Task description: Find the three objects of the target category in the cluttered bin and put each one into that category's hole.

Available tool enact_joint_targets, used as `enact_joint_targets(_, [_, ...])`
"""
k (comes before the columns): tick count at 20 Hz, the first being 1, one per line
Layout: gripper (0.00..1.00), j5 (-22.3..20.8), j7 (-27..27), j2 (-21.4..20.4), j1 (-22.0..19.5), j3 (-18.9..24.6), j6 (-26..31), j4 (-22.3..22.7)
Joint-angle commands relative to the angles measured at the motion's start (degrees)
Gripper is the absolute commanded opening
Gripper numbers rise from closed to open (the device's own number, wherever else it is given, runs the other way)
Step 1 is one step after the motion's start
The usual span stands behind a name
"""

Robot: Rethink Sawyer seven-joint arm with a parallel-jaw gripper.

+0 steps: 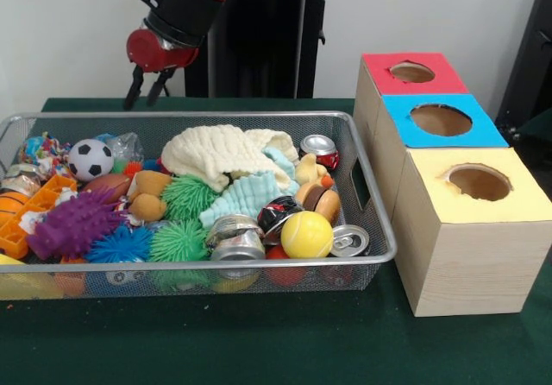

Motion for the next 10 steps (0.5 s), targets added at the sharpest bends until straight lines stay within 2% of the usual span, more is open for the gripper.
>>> enact_joint_targets(1, [1.00, -3.4, 1.1, 3.8, 0.7, 1.1, -3.3, -5.2])
enact_joint_targets(10, [1.00, -4.4, 3.7, 5.3, 2.4, 0.7, -3.7, -6.7])
